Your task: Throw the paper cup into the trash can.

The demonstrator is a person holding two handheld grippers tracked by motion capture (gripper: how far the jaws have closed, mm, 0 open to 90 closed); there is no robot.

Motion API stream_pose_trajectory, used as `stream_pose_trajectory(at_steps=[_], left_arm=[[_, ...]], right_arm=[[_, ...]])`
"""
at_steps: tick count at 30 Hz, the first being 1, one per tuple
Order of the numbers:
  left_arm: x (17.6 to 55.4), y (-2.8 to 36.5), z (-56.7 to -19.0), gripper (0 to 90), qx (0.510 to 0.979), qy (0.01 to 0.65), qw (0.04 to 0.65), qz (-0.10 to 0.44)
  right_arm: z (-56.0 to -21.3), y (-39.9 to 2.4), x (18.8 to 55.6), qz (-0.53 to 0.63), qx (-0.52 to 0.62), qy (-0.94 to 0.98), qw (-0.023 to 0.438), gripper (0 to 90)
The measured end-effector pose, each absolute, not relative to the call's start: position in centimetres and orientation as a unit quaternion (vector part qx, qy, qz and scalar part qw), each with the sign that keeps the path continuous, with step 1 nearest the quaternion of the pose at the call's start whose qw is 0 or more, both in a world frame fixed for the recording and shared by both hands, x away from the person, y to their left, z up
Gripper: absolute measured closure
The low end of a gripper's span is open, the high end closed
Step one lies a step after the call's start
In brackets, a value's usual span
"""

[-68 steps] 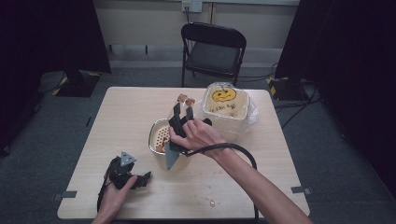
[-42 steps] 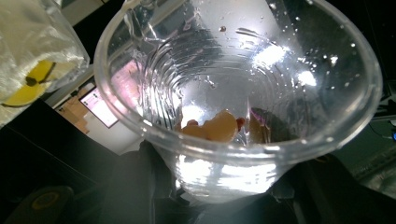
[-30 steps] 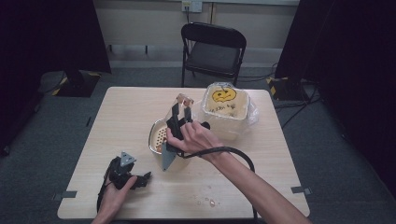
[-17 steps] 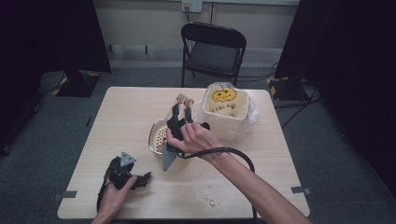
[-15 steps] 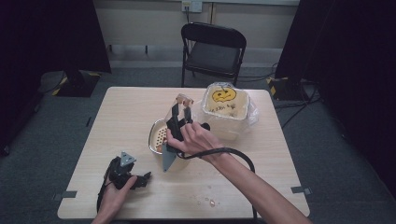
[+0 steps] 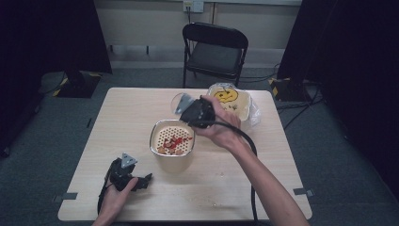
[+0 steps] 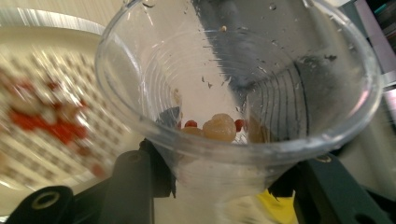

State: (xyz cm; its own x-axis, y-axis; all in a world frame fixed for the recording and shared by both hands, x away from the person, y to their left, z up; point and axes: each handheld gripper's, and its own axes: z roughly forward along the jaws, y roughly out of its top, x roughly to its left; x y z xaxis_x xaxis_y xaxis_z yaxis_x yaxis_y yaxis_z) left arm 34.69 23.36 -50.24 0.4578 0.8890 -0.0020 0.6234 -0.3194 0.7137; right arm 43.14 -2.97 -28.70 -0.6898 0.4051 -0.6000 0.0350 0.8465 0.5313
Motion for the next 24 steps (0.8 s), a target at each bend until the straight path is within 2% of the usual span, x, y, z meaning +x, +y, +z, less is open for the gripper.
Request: stream_pose_trajectory(at_steps=[2,5,10,13,20,24], left_arm=[[34.7,23.4,-50.2,0.3,0.787,0.48,0.33,0.201],[34.7,23.3,-50.3,0.3,0.786,0.482,0.332,0.199],[34.7,23.3,-50.2,0.3,0.786,0.481,0.332,0.2],[34.7,23.4,-50.2,0.3,0.788,0.48,0.33,0.2],[34.7,23.3,-50.2,0.3,0.786,0.482,0.332,0.2],[34.7,23.3,-50.3,0.3,0.786,0.482,0.332,0.2]], right_arm=[[-27.9,-4.8,44.2,0.316,0.177,0.881,0.304,55.0],[-27.4,-7.1,45.4,0.391,0.228,0.861,0.234,55.0],[-27.4,-10.6,47.1,0.45,0.297,0.823,0.178,54.3],[-27.9,-12.2,48.1,0.456,0.33,0.808,0.175,54.0],[-29.7,-15.3,50.8,0.418,0.41,0.785,0.204,52.7],[-30.5,-15.9,52.2,0.396,0.439,0.777,0.216,46.5]])
